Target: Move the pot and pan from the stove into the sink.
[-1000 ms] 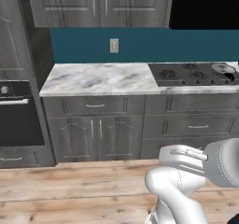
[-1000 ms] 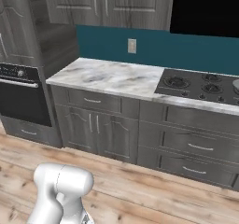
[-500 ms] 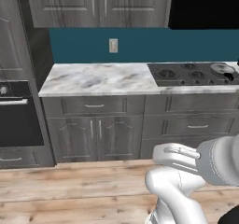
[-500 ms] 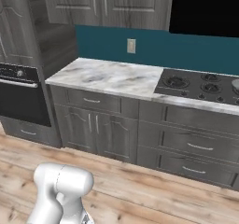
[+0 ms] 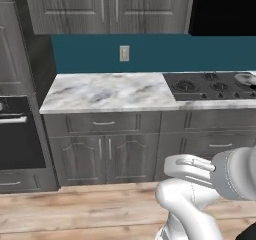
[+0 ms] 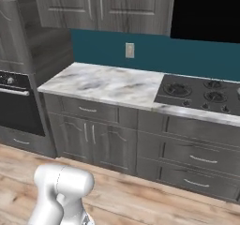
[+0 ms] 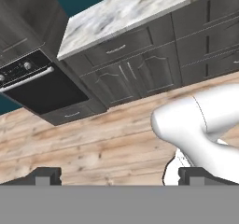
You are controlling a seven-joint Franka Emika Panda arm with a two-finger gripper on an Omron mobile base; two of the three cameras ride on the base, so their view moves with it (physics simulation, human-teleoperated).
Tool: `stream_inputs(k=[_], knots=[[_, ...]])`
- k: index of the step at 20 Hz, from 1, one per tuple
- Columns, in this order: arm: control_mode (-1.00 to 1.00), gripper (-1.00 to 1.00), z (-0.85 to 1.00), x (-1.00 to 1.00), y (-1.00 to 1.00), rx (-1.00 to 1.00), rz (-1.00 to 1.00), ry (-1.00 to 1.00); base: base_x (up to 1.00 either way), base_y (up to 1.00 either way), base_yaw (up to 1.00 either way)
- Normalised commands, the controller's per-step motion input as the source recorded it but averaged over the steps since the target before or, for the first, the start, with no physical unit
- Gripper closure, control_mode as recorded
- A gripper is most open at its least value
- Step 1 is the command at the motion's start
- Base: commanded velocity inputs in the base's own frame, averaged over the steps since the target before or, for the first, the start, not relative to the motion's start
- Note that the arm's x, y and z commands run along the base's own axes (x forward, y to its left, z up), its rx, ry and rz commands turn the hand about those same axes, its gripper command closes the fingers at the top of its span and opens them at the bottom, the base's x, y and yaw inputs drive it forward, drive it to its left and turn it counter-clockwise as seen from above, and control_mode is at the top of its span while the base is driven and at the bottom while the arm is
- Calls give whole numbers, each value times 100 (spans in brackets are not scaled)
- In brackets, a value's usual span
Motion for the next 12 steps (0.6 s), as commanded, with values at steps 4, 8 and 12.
stream_inputs(k=[4,8,12], knots=[[100,-100,0,0,0,0,0,0,93,26,-2],[100,-100,0,0,0,0,0,0,57,14,-1],[100,-100,0,0,0,0,0,0,2,-4,-1]])
